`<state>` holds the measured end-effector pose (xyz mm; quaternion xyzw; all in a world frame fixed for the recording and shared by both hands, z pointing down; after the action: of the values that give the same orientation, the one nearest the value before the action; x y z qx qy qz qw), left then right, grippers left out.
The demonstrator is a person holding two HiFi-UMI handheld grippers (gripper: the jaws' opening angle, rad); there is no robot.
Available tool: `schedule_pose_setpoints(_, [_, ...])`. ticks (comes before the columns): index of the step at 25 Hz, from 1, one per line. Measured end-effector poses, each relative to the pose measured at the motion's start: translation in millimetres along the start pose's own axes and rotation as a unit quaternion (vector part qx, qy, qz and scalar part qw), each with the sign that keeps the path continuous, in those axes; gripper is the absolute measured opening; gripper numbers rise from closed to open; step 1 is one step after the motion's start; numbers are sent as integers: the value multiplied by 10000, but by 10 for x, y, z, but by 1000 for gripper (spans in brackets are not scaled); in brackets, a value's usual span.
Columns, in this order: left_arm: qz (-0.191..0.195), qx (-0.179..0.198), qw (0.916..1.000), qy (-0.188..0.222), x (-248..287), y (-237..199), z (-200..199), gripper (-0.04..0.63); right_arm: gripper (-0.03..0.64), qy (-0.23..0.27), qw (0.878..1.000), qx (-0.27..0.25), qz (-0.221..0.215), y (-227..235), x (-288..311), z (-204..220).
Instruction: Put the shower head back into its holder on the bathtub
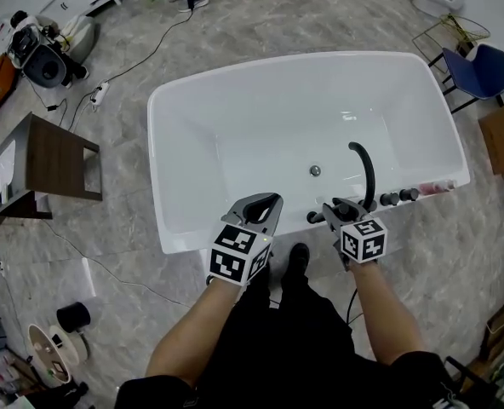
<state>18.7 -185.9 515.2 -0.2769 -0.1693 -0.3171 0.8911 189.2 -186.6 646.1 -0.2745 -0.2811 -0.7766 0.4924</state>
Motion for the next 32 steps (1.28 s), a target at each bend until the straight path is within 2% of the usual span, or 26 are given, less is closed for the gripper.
schedule_pose_setpoints(19, [-37,-329,9994,-140,126,-45,245,23,140,-528,9975,-454,-107,18,428,383])
schedule_pose_setpoints(32, [-113,-477,9987,-143,89,-88,331,23,141,-696,9956,-624,-97,5,553,521])
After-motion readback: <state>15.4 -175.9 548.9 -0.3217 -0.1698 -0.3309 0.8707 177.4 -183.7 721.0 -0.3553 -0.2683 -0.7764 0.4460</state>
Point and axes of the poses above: the fingertips, and each gripper's own axes: x forward along the fingers, y to its right, z out of its underside, the point moved 3 cm from there along -x, backward along the fingers, and after that the axes turned 11 degrees about z, right-handed, at the moved point
